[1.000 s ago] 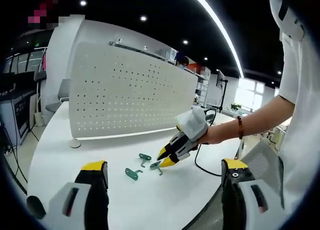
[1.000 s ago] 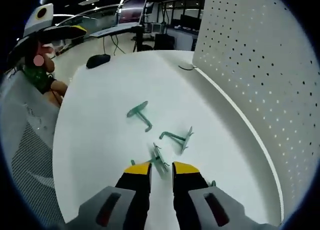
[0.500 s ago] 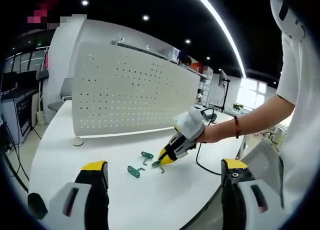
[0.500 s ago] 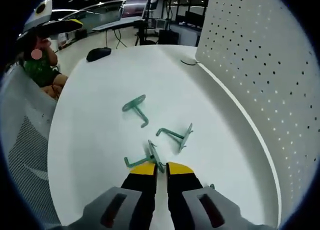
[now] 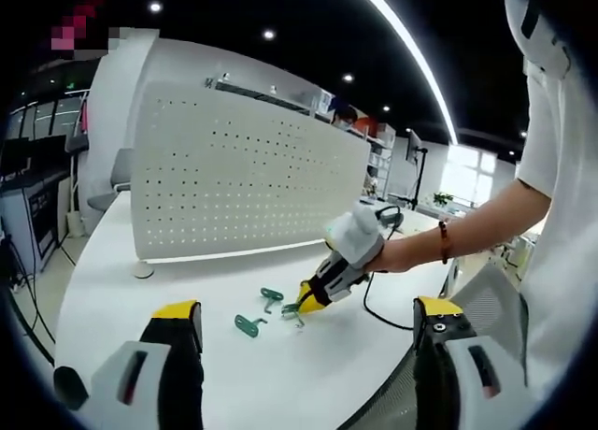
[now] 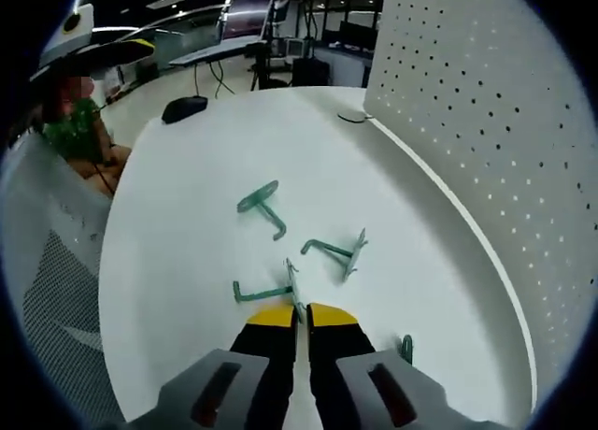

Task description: Insert the hook assembly into the mounting plate slot until the hook locks in place.

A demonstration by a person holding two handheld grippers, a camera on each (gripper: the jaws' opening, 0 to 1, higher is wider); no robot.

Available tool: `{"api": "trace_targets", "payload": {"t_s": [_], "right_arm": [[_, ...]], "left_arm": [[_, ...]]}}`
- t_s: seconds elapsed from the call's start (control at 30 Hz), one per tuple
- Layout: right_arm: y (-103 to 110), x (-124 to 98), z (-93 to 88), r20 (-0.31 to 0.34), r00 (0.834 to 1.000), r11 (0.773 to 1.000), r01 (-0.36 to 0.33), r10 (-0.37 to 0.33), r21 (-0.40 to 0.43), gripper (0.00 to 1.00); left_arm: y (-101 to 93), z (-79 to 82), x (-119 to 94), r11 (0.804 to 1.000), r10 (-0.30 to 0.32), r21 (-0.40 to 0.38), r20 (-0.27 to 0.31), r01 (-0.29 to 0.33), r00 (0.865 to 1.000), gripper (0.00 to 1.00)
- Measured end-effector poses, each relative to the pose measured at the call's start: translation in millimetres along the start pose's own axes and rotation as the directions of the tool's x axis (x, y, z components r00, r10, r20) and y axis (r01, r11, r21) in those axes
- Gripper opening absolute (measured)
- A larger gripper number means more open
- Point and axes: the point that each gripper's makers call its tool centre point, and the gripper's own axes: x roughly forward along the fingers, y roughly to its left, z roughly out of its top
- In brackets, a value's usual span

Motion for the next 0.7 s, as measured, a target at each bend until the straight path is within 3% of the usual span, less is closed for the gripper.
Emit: {"api": "trace_targets", "payload": {"t_s": [0.27,0.33,0.7], "right_arm": [[-1.8,-14.8,5.8,0.046,0.998,0.998,0.042,-0.044,0.053,0.02],[1.8,-18.2,13.6,0.104,0.994,0.987,0.012,-0.029,0.163,0.02],[7.6,-46.3,23.4,0.165,0.983,0.984,0.058,-0.086,0.167,0.02]], "left_arm": [[-6.7,3.9,-1.2,1.000,-0.010,0.006,0.015,0.010,1.000,0.95],[-9.2,6.1,-1.2,1.000,-0.015,0.006,0.019,0.015,1.000,0.95],[-26.4,16.9,7.1,0.999,-0.046,0.007,0.040,0.046,0.998,0.91]]}}
